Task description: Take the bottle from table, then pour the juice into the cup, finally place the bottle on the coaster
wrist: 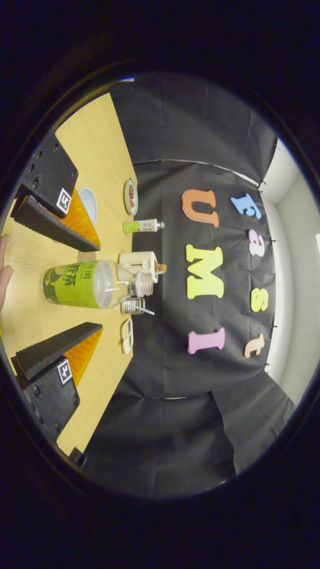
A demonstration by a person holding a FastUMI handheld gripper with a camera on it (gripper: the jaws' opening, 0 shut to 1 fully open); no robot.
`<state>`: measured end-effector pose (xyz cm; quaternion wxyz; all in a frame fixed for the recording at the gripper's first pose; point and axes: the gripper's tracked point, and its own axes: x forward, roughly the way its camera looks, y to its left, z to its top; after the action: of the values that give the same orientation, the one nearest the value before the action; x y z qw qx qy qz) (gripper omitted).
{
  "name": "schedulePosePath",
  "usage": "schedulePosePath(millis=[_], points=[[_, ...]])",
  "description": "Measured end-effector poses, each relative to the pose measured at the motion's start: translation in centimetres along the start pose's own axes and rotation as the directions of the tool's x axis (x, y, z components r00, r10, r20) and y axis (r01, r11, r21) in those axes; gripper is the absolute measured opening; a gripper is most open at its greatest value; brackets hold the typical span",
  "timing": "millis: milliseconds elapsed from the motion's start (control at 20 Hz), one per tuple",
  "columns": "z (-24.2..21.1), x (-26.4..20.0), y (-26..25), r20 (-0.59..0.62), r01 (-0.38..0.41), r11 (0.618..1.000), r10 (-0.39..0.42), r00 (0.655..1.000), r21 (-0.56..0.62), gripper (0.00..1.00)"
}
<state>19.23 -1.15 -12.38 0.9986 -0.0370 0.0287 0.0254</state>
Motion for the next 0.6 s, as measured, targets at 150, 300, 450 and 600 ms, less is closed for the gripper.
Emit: schedulePosePath(millis=[150,300,450,600], points=[[-0.8,1.3,0.5,-0.044,0.004,1.0,-0.004,0.999,0.001,1.0],[-0.6,2.3,0.3,-0.05,0.019,1.0,-0.019,0.999,0.003,1.0],[-2.1,3.7,-0.1,-0.112,0.034,0.999,-0.031,0.993,0.025,1.0],[-1.9,4.2,-1.0,-0.108,0.039,0.999,-0.036,0.993,0.023,0.91]])
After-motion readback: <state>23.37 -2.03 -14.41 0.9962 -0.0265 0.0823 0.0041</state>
